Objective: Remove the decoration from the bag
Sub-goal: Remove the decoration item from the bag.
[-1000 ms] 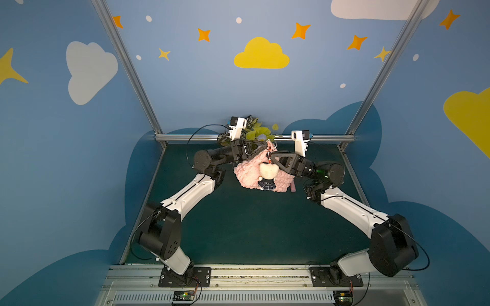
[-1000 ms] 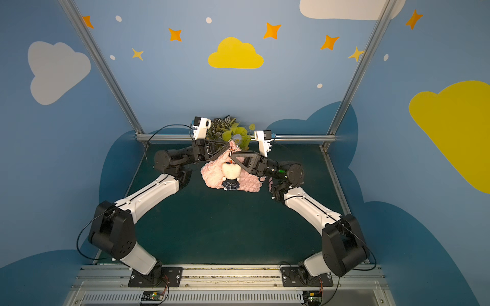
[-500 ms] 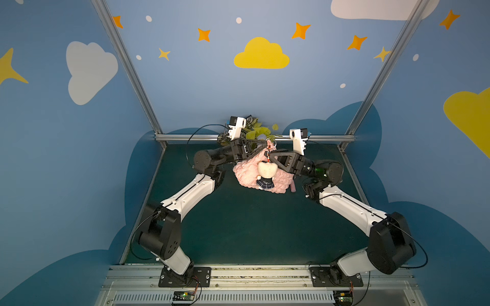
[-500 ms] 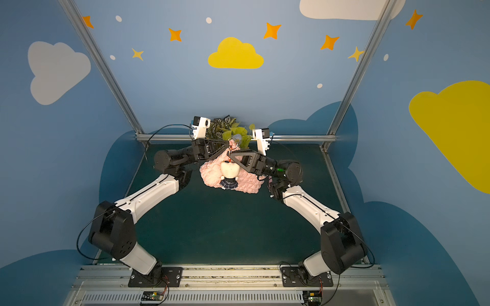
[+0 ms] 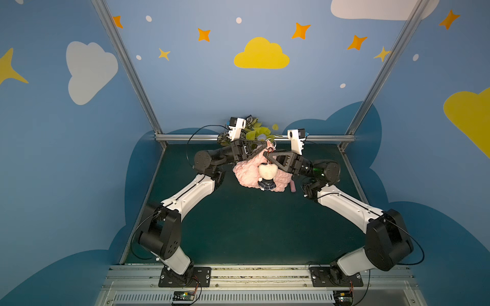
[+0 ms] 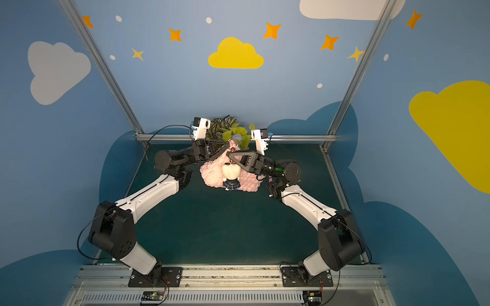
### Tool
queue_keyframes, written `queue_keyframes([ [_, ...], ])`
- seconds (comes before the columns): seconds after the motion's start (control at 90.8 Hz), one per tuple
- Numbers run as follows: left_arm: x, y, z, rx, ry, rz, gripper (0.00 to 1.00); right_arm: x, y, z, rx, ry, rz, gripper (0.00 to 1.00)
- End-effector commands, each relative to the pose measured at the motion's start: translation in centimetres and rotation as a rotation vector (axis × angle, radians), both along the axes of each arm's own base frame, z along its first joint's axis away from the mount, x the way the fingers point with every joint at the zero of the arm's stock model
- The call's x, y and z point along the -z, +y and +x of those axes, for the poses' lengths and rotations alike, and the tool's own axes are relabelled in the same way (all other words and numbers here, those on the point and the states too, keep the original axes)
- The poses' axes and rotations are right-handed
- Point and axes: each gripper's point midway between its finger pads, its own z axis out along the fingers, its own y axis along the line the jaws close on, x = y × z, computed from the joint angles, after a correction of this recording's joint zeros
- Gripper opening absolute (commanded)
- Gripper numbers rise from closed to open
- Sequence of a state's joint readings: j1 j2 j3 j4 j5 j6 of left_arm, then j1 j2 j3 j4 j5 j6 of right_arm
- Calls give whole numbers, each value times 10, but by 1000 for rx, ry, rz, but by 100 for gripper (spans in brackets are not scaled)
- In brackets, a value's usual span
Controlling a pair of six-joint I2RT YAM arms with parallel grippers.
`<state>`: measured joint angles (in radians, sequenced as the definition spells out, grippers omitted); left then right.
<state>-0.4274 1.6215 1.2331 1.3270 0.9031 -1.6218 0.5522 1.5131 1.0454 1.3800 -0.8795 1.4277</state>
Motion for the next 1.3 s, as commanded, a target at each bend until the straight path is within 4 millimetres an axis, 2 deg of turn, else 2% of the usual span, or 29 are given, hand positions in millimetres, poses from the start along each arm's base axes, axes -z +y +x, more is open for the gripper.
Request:
queue_keyframes([
  [0.0,-21,5,-21,4,-111,-50,2,1,-1,5,15,0,17,37],
  [0.121,-23,5,-19,3,-111,-55,2,4,-3,-4,7,-25,1,37],
  [0.385,-30,3,-19,12,-116,-62,2,-4,-17,-24,17,-86,9,37],
  [0.683,-28,0,-20,23,-108,-62,2,-9,-19,-20,28,-85,19,34],
  [0.947,-29,-3,-21,31,-108,-62,2,-15,-24,-30,26,-119,27,35],
  [1.189,-32,-5,-23,40,-113,-67,2,-17,-24,-29,30,-120,31,23],
  [1.288,-32,-6,-24,43,-114,-68,2,-17,-23,-27,33,-115,35,23],
])
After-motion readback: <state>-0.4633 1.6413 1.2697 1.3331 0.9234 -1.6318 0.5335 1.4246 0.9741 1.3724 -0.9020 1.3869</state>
